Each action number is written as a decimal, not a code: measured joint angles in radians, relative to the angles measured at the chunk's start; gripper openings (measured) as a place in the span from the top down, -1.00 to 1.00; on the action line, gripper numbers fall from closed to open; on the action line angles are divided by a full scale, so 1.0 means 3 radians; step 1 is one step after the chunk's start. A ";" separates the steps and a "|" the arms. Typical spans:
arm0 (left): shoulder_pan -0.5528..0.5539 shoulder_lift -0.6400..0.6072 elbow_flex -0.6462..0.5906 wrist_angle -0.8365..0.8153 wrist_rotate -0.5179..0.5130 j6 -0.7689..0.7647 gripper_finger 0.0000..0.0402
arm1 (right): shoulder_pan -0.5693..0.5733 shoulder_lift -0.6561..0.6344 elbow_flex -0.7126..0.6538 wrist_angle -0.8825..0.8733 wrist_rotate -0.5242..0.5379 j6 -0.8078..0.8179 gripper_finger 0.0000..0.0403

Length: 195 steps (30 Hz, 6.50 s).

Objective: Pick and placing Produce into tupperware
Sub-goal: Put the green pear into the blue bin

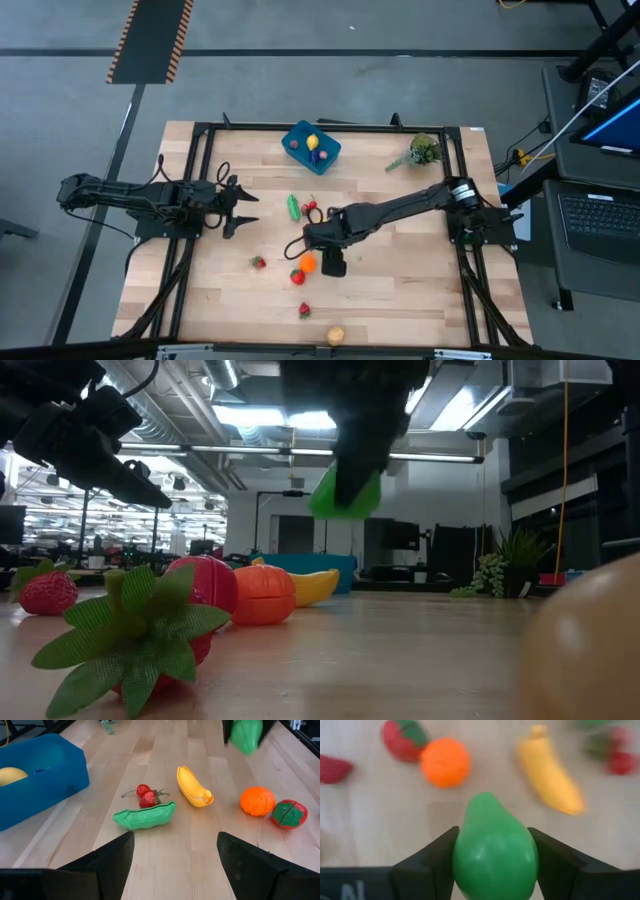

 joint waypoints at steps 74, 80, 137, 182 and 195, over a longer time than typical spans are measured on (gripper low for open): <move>0.0003 -0.0001 0.0000 -0.0040 -0.0001 -0.0025 -0.39 | -0.1157 -0.2800 -0.5114 0.6380 -0.0931 -0.0936 -0.06; 0.0003 0.0000 0.0000 -0.0040 -0.0001 -0.0025 -0.39 | -0.1509 -0.2800 -0.5114 0.6403 -0.1234 -0.0941 -0.06; 0.0002 -0.0001 0.0000 -0.0040 -0.0001 -0.0027 -0.39 | -0.2952 -0.0156 -0.0498 0.1576 -0.1943 -0.2508 -0.06; 0.0003 -0.0001 0.0001 -0.0040 -0.0001 -0.0026 -0.39 | -0.2819 0.0969 0.0872 0.0183 -0.1555 -0.2764 -0.05; 0.0003 -0.0001 0.0000 -0.0041 -0.0001 -0.0026 -0.39 | -0.2805 0.0969 0.0871 0.0193 -0.1556 -0.2688 -0.19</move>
